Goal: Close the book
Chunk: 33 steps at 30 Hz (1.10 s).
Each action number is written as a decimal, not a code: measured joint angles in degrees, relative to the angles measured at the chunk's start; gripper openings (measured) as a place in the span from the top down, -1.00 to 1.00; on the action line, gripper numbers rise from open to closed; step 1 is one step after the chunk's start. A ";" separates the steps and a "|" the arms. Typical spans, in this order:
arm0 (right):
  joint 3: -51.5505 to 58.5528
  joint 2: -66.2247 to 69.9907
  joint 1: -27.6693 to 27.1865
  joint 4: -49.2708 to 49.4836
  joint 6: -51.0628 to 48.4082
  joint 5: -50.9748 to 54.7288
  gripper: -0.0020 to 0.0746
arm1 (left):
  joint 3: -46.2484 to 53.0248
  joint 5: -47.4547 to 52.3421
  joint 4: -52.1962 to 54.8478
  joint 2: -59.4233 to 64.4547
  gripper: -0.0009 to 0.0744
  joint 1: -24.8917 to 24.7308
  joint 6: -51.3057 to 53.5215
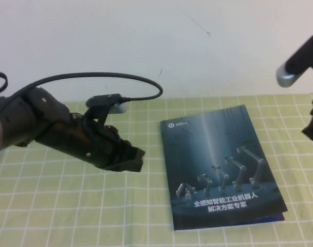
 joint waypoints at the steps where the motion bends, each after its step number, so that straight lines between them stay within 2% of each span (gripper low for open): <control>1: 0.00 -2.07 0.00 -0.66 0.78 0.87 0.95 | 0.00 -0.04 4.51 -1.53 0.99 0.00 -2.86; 7: 4.95 -14.65 0.00 -1.41 4.86 2.01 0.95 | 0.02 0.55 37.99 -14.01 0.99 0.00 -25.21; 9: 8.60 -19.62 0.00 -1.45 6.11 1.78 0.95 | 0.23 0.69 46.09 -18.94 0.99 0.00 -30.51; 13: 17.76 -30.09 0.00 -1.45 8.59 0.32 0.95 | 2.69 -2.10 55.77 -30.79 0.99 0.10 -35.64; 17: 27.91 -40.87 0.00 -1.45 10.98 -2.42 0.95 | 9.13 -6.80 56.60 -42.75 0.99 0.10 -36.84; 23: 40.33 -54.82 0.00 -1.45 16.84 -9.00 0.95 | 24.78 -12.47 56.48 -59.37 0.99 0.10 -37.67; 29: 46.87 -62.13 0.00 -1.16 21.77 -10.80 0.95 | 38.41 -15.26 56.01 -71.60 0.99 0.10 -37.56; 33: 49.50 -63.12 0.00 1.05 23.99 -10.68 0.95 | 42.79 -17.79 56.01 -78.69 0.99 0.10 -37.56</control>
